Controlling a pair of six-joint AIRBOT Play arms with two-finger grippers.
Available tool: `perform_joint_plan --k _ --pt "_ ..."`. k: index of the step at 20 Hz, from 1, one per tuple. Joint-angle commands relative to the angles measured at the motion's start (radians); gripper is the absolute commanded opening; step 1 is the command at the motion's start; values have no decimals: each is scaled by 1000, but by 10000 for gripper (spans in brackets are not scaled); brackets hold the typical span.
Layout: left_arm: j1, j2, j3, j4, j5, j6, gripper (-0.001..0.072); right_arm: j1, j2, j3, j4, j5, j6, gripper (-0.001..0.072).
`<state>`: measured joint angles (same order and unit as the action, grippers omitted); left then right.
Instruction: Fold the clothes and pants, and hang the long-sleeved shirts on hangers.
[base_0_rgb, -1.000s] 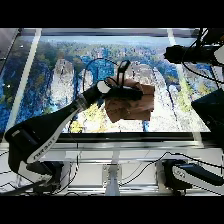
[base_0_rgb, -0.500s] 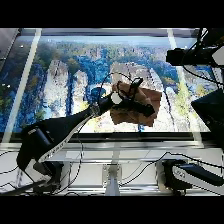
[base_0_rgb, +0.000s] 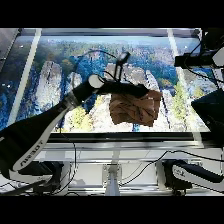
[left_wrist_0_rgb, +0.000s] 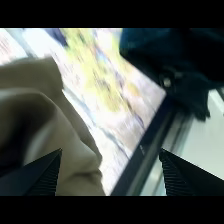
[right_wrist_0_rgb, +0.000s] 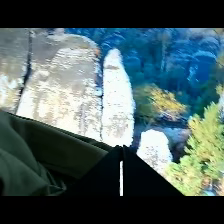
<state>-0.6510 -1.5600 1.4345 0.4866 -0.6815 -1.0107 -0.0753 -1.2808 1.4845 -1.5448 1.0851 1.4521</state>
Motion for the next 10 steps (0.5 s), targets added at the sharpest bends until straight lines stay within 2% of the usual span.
perform_joint_plan --k 1,5,6,8,9,10 --pt "124 80 1 2 -21 13 691 -154 -48 -76 24 134 -35 10" --pt "197 103 1 3 -32 12 691 -202 -4 -349 465 156 -386 11" --pt "200 102 0 3 -36 12 691 -179 9 -412 526 156 -437 12" --pt "199 102 0 3 -45 12 691 -119 14 -495 554 153 -460 33" --pt "195 102 0 3 -47 12 692 -88 13 -520 550 138 -461 138" --pt "192 102 0 3 -47 12 692 -56 13 -537 549 101 -459 421"
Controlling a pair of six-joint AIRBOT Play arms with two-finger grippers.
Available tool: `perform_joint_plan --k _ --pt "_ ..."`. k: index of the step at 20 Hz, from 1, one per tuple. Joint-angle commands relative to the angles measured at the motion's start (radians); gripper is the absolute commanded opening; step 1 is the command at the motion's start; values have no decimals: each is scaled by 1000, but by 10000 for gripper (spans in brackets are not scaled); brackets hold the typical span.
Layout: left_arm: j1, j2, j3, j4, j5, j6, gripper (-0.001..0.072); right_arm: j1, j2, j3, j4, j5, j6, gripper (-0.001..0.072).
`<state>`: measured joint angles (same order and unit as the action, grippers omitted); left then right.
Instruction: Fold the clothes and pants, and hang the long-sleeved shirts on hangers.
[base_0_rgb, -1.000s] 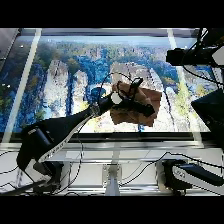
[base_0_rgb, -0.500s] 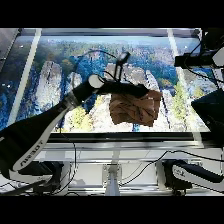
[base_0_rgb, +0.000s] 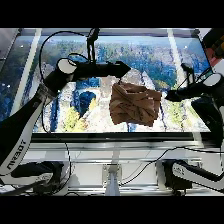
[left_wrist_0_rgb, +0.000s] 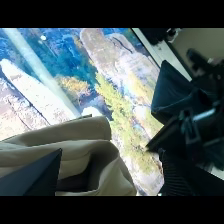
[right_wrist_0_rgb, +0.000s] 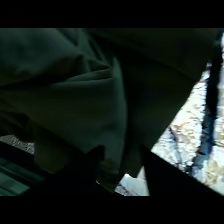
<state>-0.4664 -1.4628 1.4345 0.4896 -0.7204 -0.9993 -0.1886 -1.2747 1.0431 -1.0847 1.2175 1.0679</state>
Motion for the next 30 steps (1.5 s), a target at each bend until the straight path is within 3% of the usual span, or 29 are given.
perform_joint_plan --k 1,5,8,10,12,14,18,21,26,28,30 --pt "7 5 0 0 -8 1 692 85 7 -100 88 -60 -64 712" --pt "7 5 0 0 -11 0 692 200 7 -100 74 -144 -46 702" --pt "7 5 0 0 -29 1 692 296 7 -100 -74 -124 -14 702" --pt "7 5 0 0 -37 0 691 348 7 -100 -217 -163 80 703" --pt "7 5 0 -1 -48 -2 691 370 6 -100 -359 -261 301 702" --pt "7 5 0 0 -51 -7 691 369 -2 -100 -410 -323 432 700" --pt "7 5 0 0 -51 -7 692 369 -83 -100 -417 -311 483 700" --pt "7 5 0 0 -51 -7 691 363 -109 -73 -490 -321 587 700" --pt "7 5 0 0 -51 -7 691 196 -109 -6 -434 -285 677 691" --pt "7 5 0 0 -51 -7 691 97 -121 -6 -297 -244 630 690" --pt "7 5 0 0 -51 -7 691 11 -146 -6 -84 -184 481 664"
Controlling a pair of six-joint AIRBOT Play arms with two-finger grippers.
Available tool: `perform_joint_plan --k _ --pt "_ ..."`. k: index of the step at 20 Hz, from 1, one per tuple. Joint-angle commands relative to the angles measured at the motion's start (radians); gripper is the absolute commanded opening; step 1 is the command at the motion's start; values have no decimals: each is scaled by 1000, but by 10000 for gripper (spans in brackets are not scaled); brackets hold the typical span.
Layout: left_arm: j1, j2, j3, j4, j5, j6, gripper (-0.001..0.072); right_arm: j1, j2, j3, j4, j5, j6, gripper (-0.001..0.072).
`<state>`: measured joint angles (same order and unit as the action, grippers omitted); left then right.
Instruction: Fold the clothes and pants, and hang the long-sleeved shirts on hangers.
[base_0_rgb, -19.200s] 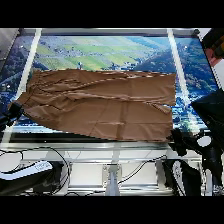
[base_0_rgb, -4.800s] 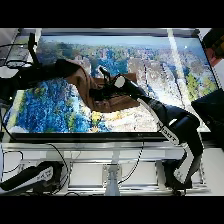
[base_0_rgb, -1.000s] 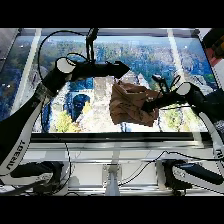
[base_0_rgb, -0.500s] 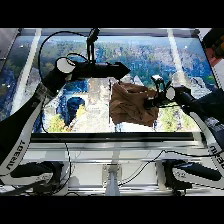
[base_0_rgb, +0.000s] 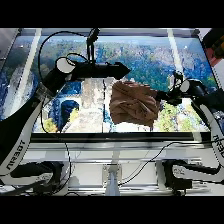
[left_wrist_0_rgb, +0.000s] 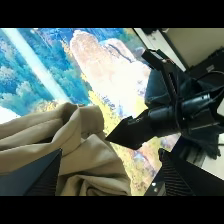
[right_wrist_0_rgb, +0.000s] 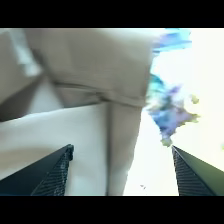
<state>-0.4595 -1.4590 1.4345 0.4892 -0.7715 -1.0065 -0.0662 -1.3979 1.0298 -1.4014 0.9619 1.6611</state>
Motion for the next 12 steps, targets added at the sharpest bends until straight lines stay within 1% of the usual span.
perform_joint_plan --k 1,2,3,4,7,8,9,10,11,12 --pt "0 1 0 0 0 0 691 -141 -39 8 313 96 -169 634" --pt "0 1 0 0 0 0 691 -165 -56 8 371 119 -212 549" --pt "0 1 0 0 -2 0 691 -184 -74 8 399 143 -243 536" --pt "0 1 0 0 -8 0 691 -194 -87 8 396 162 -251 484" --pt "0 1 0 0 -12 0 691 -199 -93 8 277 141 -250 477" --pt "0 1 0 0 -12 0 691 -203 -93 10 275 138 -250 476" --pt "0 1 0 0 -12 0 691 -202 -93 10 270 116 -250 411" --pt "0 1 0 0 -12 0 691 -208 -93 14 248 114 -255 126" --pt "0 1 0 0 -12 0 691 -223 -93 23 224 116 -276 16" --pt "0 1 0 0 -17 0 691 -250 -93 35 219 119 -295 12"
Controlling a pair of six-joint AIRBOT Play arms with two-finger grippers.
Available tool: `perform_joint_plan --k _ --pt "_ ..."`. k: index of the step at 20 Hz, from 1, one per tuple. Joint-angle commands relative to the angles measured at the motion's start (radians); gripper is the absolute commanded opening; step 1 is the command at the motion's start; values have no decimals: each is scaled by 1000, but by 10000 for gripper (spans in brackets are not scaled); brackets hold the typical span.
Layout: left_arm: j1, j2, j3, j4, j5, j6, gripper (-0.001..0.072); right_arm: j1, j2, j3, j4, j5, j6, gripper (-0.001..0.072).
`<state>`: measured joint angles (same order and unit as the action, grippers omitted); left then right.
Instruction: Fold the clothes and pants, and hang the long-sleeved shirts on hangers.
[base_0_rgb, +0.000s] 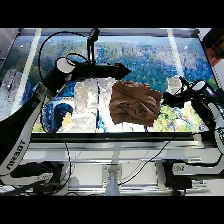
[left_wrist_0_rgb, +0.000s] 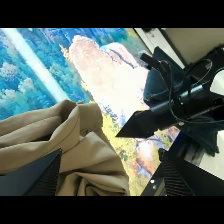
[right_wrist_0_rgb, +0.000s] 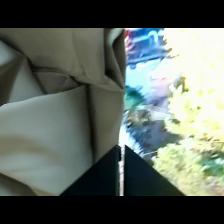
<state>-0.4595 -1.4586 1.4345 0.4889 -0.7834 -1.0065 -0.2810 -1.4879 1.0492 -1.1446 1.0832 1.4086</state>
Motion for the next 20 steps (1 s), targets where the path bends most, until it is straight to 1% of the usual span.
perform_joint_plan --k 1,2,3,5,6,7,8,10,11,12,13,16,20 --pt "0 1 0 0 -8 0 691 -75 -3 31 -27 18 -55 11" --pt "0 0 0 0 -7 0 691 -114 -3 46 -10 48 -74 11" --pt "0 0 0 0 -7 0 691 -158 -3 56 6 86 -116 11" --pt "0 0 0 0 -7 0 691 -226 -3 42 40 173 -255 10" --pt "0 0 0 0 -7 0 691 -252 -3 14 77 209 -307 10" --pt "0 0 0 0 -7 0 691 -276 -3 -34 155 225 -366 9" --pt "0 0 0 0 -7 0 691 -293 -5 -94 278 225 -430 9" --pt "0 0 0 0 -7 0 691 -303 -12 -209 576 227 -624 11" --pt "0 0 0 0 -7 0 691 -302 -16 -249 684 209 -688 43" --pt "0 0 0 0 -7 0 691 -300 -17 -277 754 154 -700 310" --pt "0 0 0 0 -7 0 691 -296 -18 -286 771 95 -688 560" --pt "0 0 0 0 -7 0 691 -279 -19 -287 732 -14 -605 629" --pt "0 0 0 0 -6 0 691 -250 -58 -287 718 -30 -580 631"
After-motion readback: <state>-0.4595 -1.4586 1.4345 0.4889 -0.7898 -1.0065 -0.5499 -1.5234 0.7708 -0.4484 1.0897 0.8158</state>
